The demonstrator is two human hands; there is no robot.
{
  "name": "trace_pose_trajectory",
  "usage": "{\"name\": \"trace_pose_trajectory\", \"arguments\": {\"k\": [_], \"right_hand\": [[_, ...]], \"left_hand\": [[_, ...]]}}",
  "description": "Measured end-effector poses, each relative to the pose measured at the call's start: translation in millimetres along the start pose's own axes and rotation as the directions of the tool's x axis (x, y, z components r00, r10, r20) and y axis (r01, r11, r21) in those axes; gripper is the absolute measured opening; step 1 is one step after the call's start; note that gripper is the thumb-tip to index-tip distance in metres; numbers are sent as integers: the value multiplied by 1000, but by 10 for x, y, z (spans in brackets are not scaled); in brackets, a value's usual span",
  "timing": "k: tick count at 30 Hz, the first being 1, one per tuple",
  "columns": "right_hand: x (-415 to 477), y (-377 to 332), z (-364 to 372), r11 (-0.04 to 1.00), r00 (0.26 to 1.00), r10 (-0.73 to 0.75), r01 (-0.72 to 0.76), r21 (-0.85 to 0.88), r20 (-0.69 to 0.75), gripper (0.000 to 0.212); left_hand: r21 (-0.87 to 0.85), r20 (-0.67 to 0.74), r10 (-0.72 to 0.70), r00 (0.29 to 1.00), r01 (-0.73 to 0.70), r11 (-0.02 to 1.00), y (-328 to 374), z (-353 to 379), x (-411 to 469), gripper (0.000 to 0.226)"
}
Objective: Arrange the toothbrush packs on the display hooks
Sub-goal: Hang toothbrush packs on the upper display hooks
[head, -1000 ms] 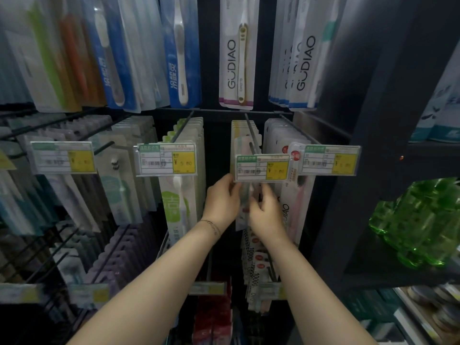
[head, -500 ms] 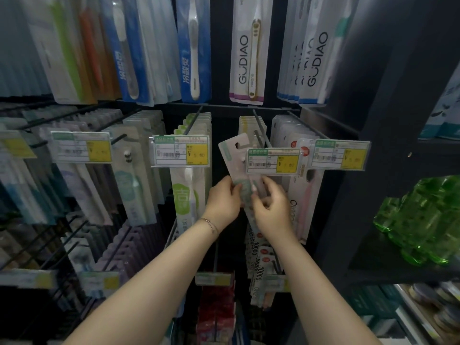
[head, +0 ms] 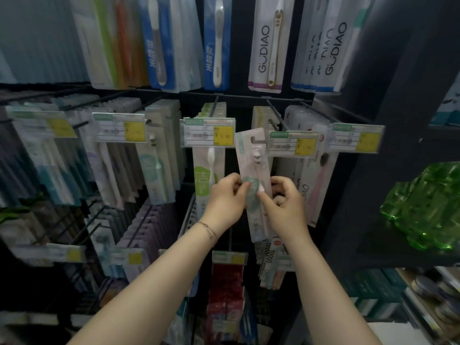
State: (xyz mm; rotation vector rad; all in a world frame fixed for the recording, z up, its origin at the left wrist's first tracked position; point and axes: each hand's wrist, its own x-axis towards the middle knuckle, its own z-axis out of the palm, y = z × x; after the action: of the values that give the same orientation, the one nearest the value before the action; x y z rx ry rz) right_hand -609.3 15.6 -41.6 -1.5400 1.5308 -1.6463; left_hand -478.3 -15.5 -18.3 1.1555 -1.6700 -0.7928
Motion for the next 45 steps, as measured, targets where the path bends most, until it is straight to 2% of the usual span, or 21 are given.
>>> {"name": "trace_pose_trajectory", "arguments": {"k": [8,14,18,28,34,37,41,45], "right_hand": [[-311,-187,311,998,999,-6,9,62,-38,21],[-565,-155,570,994,995,39,-28,110,-92,20],[-658,-152,780,995,996,40,-32,99,-78,22],[-648,-311,1472,996,995,-93,94,-3,33,23],[-394,-423,1777,977,979,-143,162,-136,144,15],[-276,-548,1872,966,976,-163,188,-178,146,15],[-185,-688,1926,966,979,-181,195,-167,98,20],[-111,-665,1925,962,981,-188,193,-192,43,16]], "left_hand": [[76,-22,115,993,-113,991,-135,-396,-252,22],[201,85,172,981,-186,962,-273,-650,-355,25],[218,138,140,981,-168,961,-417,-861,-400,27],[98,61,-64,996,58,994,-840,-1468,-356,24],[-77,19,-169,985,170,982,-1002,-1753,-184,16],[-144,-2,-161,987,159,977,-995,-1843,-78,17],[-144,-34,-122,992,116,983,-921,-1924,76,17],[-177,8,-101,995,101,979,-829,-1917,175,20]]}}
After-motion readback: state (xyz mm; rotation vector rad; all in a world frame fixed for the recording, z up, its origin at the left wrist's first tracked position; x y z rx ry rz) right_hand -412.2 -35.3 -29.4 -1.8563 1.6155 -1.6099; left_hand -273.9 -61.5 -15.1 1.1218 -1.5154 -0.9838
